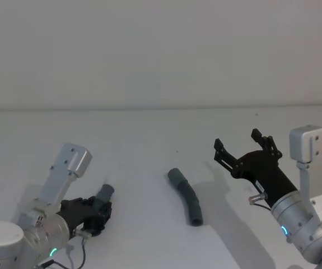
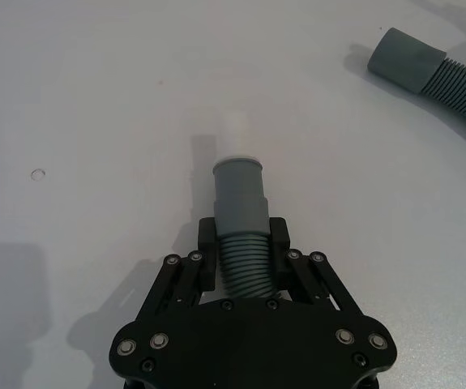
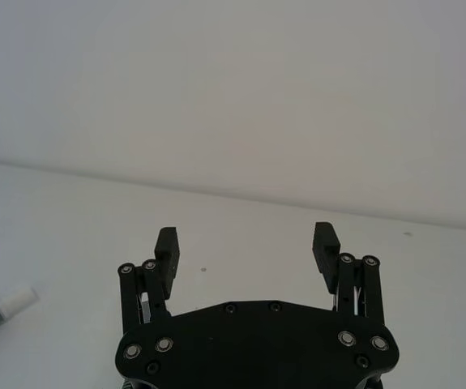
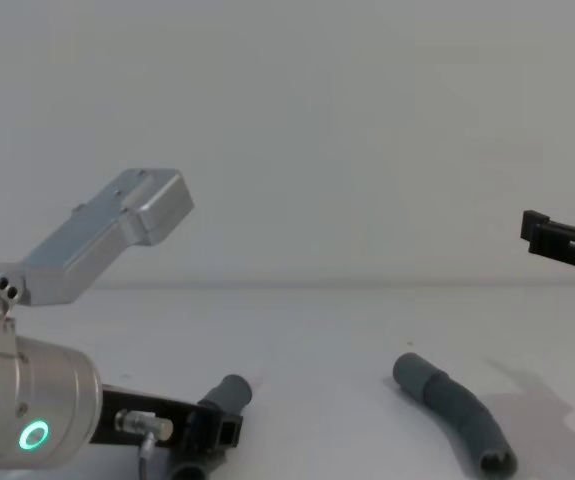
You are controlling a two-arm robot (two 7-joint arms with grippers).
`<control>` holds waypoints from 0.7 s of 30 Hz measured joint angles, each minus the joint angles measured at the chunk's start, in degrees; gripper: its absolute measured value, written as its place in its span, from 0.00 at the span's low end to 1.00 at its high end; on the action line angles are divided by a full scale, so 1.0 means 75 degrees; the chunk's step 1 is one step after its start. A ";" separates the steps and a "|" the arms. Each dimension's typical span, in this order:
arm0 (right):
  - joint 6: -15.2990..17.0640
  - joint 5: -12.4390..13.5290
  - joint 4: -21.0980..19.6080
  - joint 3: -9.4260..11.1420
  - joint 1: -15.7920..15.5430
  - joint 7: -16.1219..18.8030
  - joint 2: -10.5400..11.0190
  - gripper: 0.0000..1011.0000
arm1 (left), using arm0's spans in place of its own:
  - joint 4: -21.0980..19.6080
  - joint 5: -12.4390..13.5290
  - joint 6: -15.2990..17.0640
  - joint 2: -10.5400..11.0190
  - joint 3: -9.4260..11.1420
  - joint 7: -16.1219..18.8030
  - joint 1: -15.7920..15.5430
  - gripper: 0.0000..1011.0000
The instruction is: Use both hands to pick up one end of the pipe from the table, align the ends, and insert them.
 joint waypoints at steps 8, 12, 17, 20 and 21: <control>0.0000 0.0000 0.0000 0.0000 0.0000 0.0000 0.0000 0.99 | 0.0000 0.0004 0.0000 0.0000 0.0000 0.0000 0.0000 0.34; 0.0000 0.0000 0.0000 0.0000 0.0000 0.0000 0.0000 0.99 | 0.0000 0.0005 0.0000 0.0000 0.0000 0.0000 0.0000 0.34; 0.0000 0.0000 0.0000 0.0000 0.0000 0.0000 -0.0001 0.99 | 0.0000 0.0005 0.0000 0.0000 0.0000 0.0003 0.0000 0.34; 0.0000 0.0000 0.0000 0.0000 0.0000 0.0000 0.0000 0.99 | 0.0000 0.0005 0.0000 0.0000 -0.0001 0.0004 0.0000 0.34; 0.0000 0.0000 0.0000 0.0000 0.0000 0.0000 0.0000 0.99 | 0.0000 0.0005 0.0000 0.0000 -0.0001 0.0004 0.0000 0.34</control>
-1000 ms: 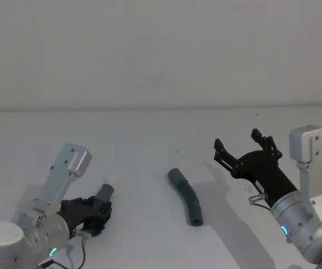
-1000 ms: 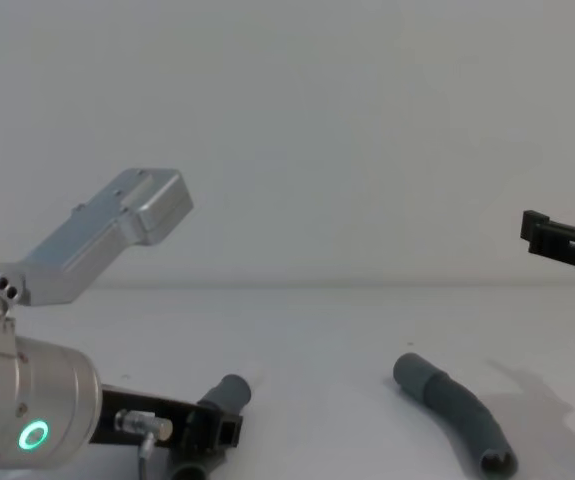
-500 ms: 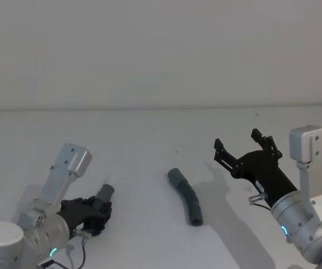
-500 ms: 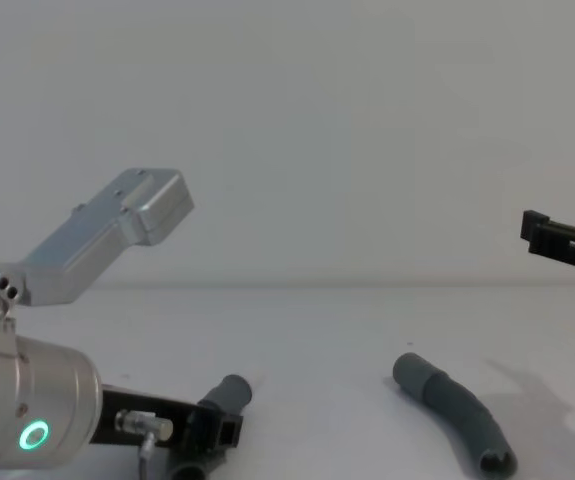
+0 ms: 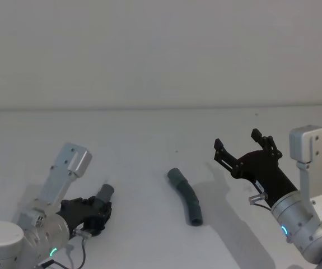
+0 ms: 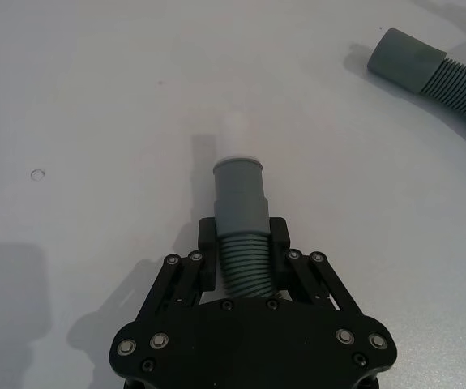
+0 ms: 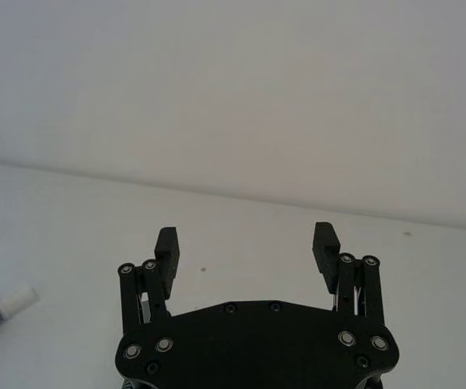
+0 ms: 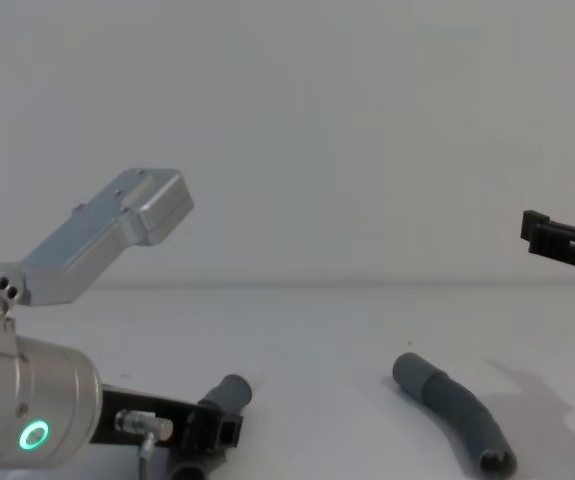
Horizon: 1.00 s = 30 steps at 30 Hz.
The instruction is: Use both hands to pick up one end of the pipe from the table, align the ends, and insert them.
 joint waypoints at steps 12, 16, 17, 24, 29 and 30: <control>0.0000 0.0000 0.0000 0.0000 0.0000 -0.0001 0.0000 0.99 | 0.0000 0.0000 0.0000 0.0000 -0.0001 0.0000 0.0000 0.34; 0.0000 0.0000 0.0000 0.0000 0.0000 -0.0001 0.0000 0.99 | 0.0001 -0.0001 0.0001 0.0003 -0.0009 -0.0010 -0.0014 0.34; 0.0000 0.0000 0.0000 0.0000 0.0000 0.0000 0.0000 0.99 | 0.0003 -0.0005 0.0004 0.0007 -0.0013 -0.0022 -0.0024 0.34; 0.0000 0.0000 0.0000 0.0000 0.0000 0.0000 0.0000 0.99 | 0.0246 -0.0106 0.0020 0.0102 -0.0079 -0.0347 -0.0277 0.34; 0.0000 0.0000 0.0000 0.0000 0.0000 0.0000 0.0000 0.99 | 0.0514 -0.0123 -0.0284 0.0256 -0.0061 -0.0732 -0.0518 0.34; 0.0001 0.0000 0.0000 0.0000 0.0000 0.0000 0.0000 0.99 | 0.0565 -0.0123 -0.0343 0.0290 -0.0052 -0.0789 -0.0570 0.34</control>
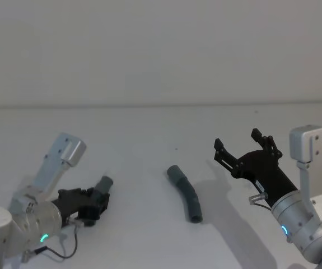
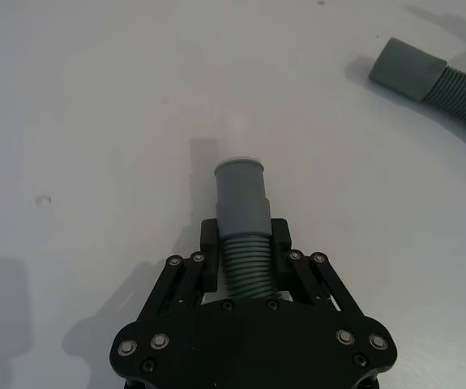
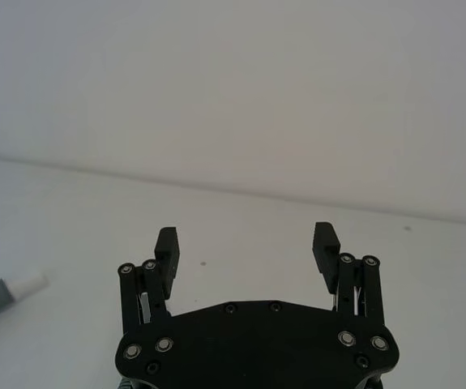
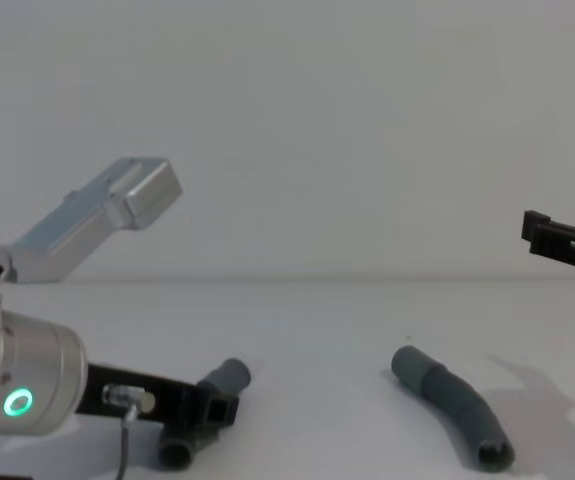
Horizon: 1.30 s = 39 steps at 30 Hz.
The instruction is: Use both hands to pick up one end of the pipe from the table, align the ends, and insert them.
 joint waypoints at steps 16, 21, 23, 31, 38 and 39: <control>0.0000 0.0000 0.0000 0.0000 0.0000 0.0000 0.0000 0.99 | 0.0956 0.0097 -0.1746 0.0548 0.0384 -0.1586 -0.1173 0.34; 0.0000 0.0001 0.0000 0.0000 0.0001 0.0000 0.0000 0.99 | 0.1307 0.0130 -0.2357 0.0647 0.0526 -0.2076 -0.1561 0.34; 0.0000 0.0001 0.0000 0.0000 0.0001 0.0000 0.0000 0.99 | 0.1477 0.0148 -0.2678 0.0689 0.0606 -0.2346 -0.1757 0.34; 0.0000 0.0000 0.0000 0.0000 0.0000 0.0000 0.0000 0.99 | 0.2017 0.0207 -0.3665 0.0800 0.0863 -0.3177 -0.2361 0.34; 0.0000 0.0001 0.0000 0.0000 0.0000 0.0000 0.0000 0.99 | 0.2593 0.0304 -0.4650 0.0878 0.1155 -0.3971 -0.2954 0.34; 0.0000 0.0001 0.0000 0.0000 0.0000 0.0000 0.0000 0.99 | 0.2646 0.0320 -0.4779 0.0882 0.1185 -0.4071 -0.3009 0.34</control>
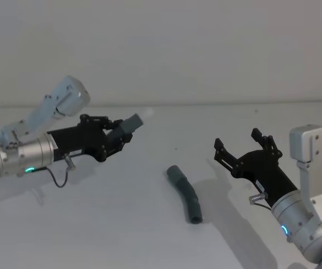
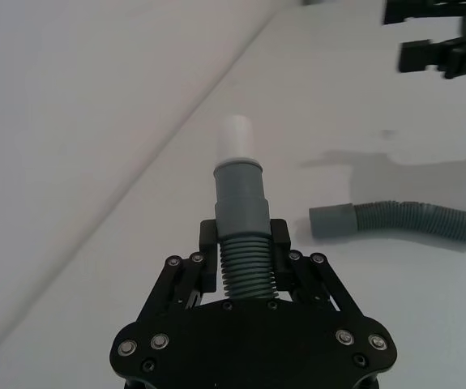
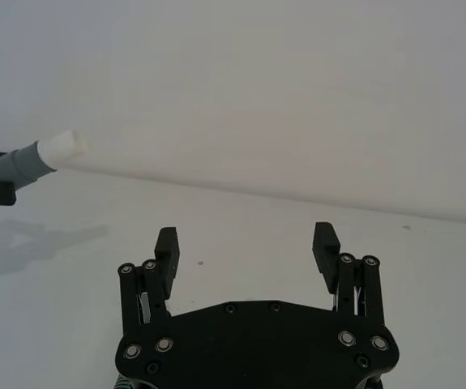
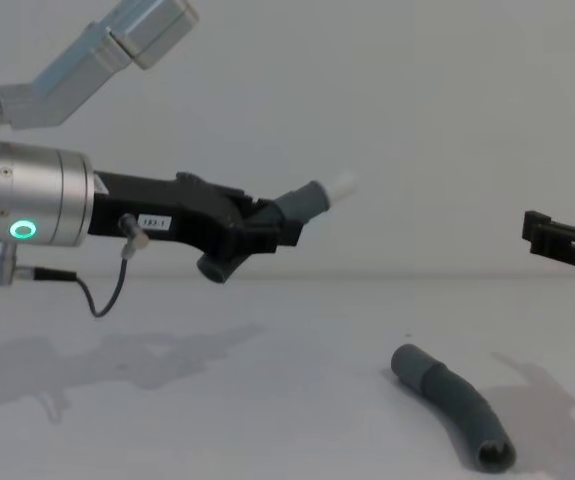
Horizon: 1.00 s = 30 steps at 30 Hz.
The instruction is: Use both hands to pick up one end of the pipe from the table, align the ends, and insert them.
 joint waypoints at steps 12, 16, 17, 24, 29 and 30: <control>0.0000 0.0000 0.0000 0.0000 0.0000 0.0000 0.0000 0.99 | 0.0905 0.0284 -0.1810 0.0025 0.0464 -0.1055 -0.0792 0.34; 0.0000 0.0000 0.0000 0.0000 0.0000 0.0000 0.0000 0.99 | 0.1168 0.0425 -0.2473 0.0020 0.0597 -0.1289 -0.0982 0.34; 0.0000 0.0000 0.0000 0.0000 0.0000 0.0000 0.0000 0.99 | 0.1213 0.0449 -0.2591 0.0018 0.0620 -0.1321 -0.1017 0.34; 0.0000 0.0000 0.0000 0.0000 0.0000 0.0000 -0.0001 0.99 | 0.1723 0.0744 -0.3842 -0.0021 0.0829 -0.1563 -0.1325 0.34; 0.0000 0.0000 0.0000 0.0000 0.0000 0.0000 0.0000 0.99 | 0.2048 0.0970 -0.4661 -0.0064 0.0940 -0.1620 -0.1493 0.34; 0.0000 -0.0001 0.0000 0.0000 0.0000 0.0000 0.0000 0.99 | 0.2099 0.1005 -0.4786 -0.0072 0.0954 -0.1622 -0.1517 0.34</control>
